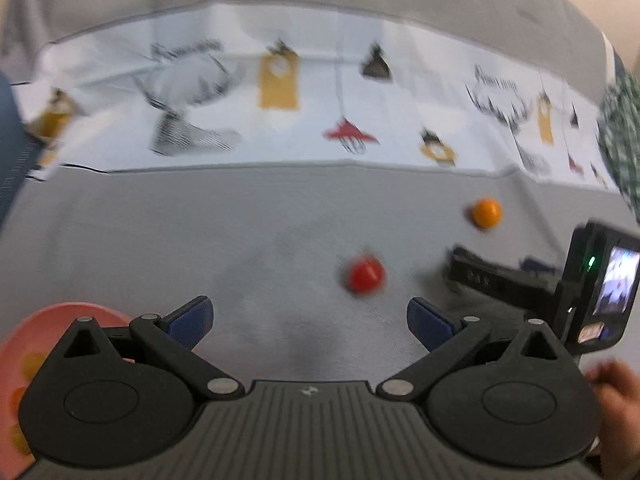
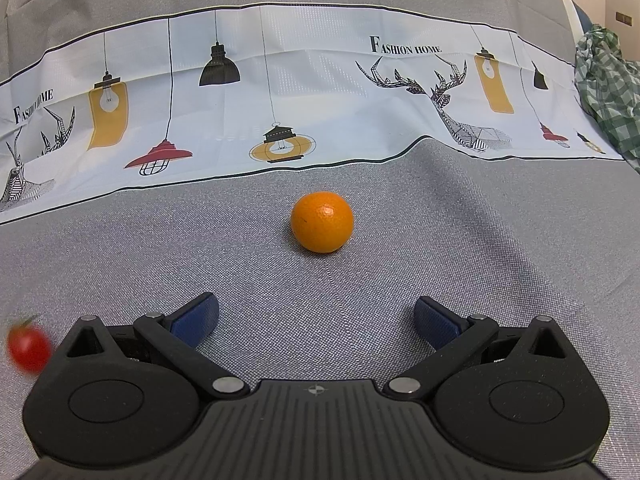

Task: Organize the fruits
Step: 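Grasp the tangerine with the right tool while the left tool grasps a red tomato, then carry the tangerine with the right tool while the left tool carries the tomato over the plate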

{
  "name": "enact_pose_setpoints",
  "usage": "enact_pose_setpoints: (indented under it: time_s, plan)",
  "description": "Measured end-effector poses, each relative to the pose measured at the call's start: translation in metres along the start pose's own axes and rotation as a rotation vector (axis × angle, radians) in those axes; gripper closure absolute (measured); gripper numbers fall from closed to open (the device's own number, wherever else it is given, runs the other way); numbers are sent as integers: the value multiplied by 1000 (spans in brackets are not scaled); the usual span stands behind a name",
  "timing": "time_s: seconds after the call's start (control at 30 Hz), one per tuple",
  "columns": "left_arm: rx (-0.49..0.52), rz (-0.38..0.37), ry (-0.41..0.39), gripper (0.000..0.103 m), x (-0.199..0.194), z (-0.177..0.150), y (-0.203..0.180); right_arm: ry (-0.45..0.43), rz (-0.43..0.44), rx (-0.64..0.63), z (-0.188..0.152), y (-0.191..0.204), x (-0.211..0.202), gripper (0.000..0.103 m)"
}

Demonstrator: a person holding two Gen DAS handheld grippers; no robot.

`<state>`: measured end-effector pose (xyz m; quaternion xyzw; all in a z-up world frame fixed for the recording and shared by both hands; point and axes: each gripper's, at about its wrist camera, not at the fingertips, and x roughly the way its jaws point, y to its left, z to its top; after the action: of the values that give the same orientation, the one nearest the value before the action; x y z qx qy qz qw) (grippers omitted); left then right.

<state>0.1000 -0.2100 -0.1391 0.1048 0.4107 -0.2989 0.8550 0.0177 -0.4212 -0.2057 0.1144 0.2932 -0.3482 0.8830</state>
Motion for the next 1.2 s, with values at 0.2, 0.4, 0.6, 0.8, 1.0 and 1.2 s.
enact_pose_setpoints:
  time_s: [0.2,0.4,0.6,0.8,1.0,1.2]
  plan:
    - [63,-60,20,0,49,21,-14,3,-2,-1,1,0,0,1]
    - [66,-97,52,0,92,46,-14,23,54,-48,11,-11,8,1]
    - [81,-101,64,17,100,35,-12,23,138,-112,36,-17,39,1]
    - [100,-131,43,70,92,32,-15,-21,136,-119,40,-17,35,63]
    - [68,-126,45,69,51,33,-14,0,127,-50,36,-18,-4,63]
    - [13,-111,82,69,-44,-8,4,57,203,16,7,0,-102,63]
